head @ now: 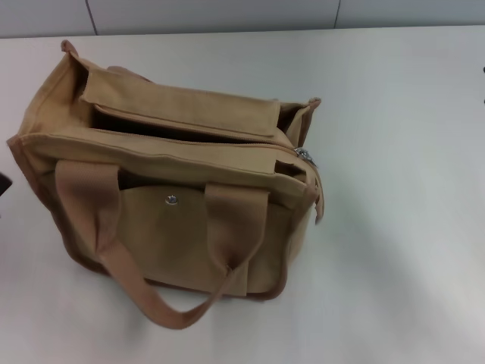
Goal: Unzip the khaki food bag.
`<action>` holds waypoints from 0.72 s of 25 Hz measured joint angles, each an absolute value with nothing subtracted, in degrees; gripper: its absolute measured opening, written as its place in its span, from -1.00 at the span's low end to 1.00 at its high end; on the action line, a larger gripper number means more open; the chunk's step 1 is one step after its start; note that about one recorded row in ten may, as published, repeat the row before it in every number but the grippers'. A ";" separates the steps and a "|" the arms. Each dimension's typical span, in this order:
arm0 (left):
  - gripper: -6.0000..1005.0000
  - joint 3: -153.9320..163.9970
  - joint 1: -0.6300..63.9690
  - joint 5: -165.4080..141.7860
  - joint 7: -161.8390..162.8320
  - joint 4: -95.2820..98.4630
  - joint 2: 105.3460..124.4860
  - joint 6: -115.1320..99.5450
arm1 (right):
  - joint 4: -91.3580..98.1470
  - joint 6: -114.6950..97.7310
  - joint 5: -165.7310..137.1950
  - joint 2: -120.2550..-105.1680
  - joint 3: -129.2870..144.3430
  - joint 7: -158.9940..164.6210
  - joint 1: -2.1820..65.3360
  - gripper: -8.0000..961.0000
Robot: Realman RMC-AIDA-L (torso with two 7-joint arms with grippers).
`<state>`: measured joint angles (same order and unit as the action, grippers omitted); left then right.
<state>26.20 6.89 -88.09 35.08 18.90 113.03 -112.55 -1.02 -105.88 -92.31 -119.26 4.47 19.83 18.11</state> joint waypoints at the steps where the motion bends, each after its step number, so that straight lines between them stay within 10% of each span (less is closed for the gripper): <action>1: 0.60 25.49 6.02 -87.48 36.87 19.36 112.61 -113.52 | -0.45 -106.47 -92.33 -119.26 4.51 21.25 17.88 0.53; 18: 0.60 51.22 11.58 -86.94 50.43 25.18 110.68 -115.10 | 18.08 -124.04 -108.12 -119.10 29.94 35.38 21.30 0.53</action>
<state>51.22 11.58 -86.94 50.42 25.18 110.68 -115.10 18.08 -124.04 -108.12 -119.10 29.94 35.38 21.30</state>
